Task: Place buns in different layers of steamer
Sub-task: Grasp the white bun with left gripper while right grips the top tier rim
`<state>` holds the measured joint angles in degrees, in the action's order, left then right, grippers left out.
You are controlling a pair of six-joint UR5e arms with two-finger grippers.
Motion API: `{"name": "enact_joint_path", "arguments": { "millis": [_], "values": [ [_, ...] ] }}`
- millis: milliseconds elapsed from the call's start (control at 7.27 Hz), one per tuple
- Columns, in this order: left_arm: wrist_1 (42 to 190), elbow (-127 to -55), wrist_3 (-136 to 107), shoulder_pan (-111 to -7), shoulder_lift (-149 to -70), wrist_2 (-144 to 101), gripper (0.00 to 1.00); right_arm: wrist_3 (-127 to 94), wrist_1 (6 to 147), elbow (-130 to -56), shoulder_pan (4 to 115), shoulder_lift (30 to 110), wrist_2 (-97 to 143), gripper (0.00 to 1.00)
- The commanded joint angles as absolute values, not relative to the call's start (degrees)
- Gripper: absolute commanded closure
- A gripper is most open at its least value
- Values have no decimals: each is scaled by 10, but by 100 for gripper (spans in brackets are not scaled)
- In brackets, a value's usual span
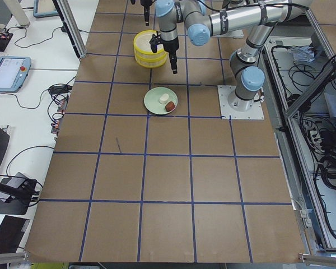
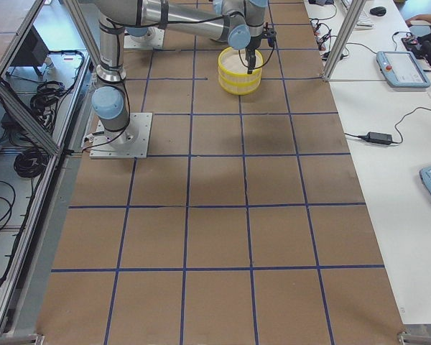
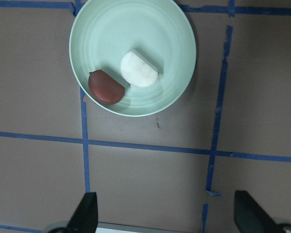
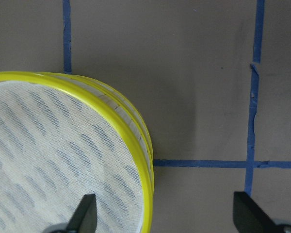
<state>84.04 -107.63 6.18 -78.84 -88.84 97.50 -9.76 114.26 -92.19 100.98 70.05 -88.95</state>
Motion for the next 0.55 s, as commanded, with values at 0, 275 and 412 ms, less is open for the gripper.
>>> {"name": "enact_joint_path", "arguments": {
  "millis": [0, 275, 412],
  "values": [
    [699, -1085, 66, -779, -1014, 976, 0, -106, 1170, -939, 1013, 681, -889, 14],
    [671, -1099, 69, -778, -1039, 976, 0, -104, 1167, -939, 1013, 670, -879, 65],
    [669, -1104, 66, -778, -1058, 976, 0, -102, 1165, -940, 1013, 671, -880, 77]
  ]
}}
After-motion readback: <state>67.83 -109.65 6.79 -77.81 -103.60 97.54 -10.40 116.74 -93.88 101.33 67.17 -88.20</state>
